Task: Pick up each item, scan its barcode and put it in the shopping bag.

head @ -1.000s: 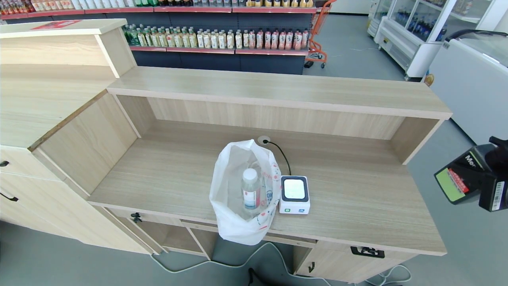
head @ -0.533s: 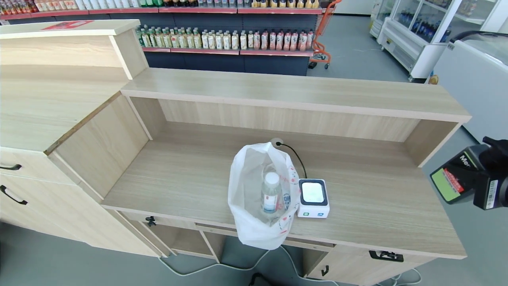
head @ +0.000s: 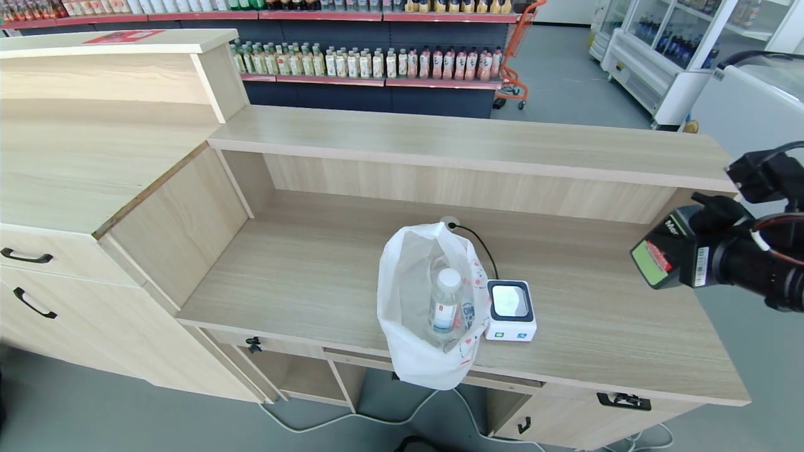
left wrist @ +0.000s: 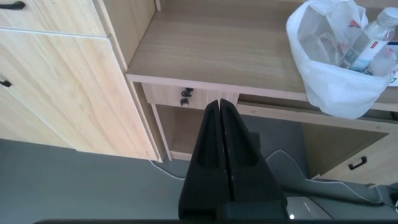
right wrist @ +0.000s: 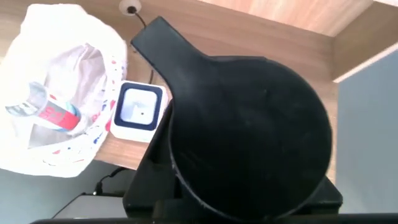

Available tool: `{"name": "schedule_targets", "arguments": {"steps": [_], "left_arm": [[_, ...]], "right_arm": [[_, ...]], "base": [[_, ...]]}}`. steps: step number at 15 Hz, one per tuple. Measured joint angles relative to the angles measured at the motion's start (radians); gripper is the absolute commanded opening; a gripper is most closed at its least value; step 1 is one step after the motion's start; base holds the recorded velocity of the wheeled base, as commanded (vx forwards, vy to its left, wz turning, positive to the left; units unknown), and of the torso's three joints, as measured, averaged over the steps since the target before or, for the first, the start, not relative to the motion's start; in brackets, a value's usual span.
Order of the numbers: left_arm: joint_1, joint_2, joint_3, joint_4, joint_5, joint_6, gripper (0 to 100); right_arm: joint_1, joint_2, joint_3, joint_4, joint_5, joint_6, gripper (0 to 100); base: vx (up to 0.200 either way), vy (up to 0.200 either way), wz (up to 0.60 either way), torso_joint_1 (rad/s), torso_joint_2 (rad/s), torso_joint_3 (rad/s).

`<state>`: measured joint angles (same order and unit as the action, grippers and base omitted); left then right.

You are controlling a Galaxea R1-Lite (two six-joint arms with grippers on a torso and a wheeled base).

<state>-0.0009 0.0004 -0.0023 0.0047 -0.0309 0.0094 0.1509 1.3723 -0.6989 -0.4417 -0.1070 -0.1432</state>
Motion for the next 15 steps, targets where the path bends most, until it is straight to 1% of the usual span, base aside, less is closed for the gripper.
{"name": "schedule_targets", "arguments": {"steps": [2, 5, 7, 9, 12, 15], "left_arm": [[0.001, 0.000, 0.000, 0.000, 0.000, 0.000, 0], [0.001, 0.000, 0.000, 0.000, 0.000, 0.000, 0], [0.001, 0.000, 0.000, 0.000, 0.000, 0.000, 0], [0.001, 0.000, 0.000, 0.000, 0.000, 0.000, 0], [0.001, 0.000, 0.000, 0.000, 0.000, 0.000, 0], [0.001, 0.000, 0.000, 0.000, 0.000, 0.000, 0]], "right_arm": [[0.011, 0.082, -0.021, -0.062, 0.025, 0.001, 0], [0.066, 0.220, -0.048, -0.210, 0.086, 0.013, 0], [0.114, 0.332, -0.069, -0.329, 0.134, 0.017, 0], [0.170, 0.440, -0.108, -0.413, 0.158, 0.019, 0], [0.247, 0.576, -0.177, -0.475, 0.173, 0.020, 0], [0.271, 0.684, -0.220, -0.537, 0.174, 0.020, 0]], "base": [[0.000, 0.000, 0.00, 0.000, 0.00, 0.000], [0.000, 0.000, 0.00, 0.000, 0.00, 0.000], [0.000, 0.000, 0.00, 0.000, 0.00, 0.000], [0.000, 0.000, 0.00, 0.000, 0.00, 0.000], [0.000, 0.000, 0.00, 0.000, 0.00, 0.000], [0.000, 0.000, 0.00, 0.000, 0.00, 0.000]]}}
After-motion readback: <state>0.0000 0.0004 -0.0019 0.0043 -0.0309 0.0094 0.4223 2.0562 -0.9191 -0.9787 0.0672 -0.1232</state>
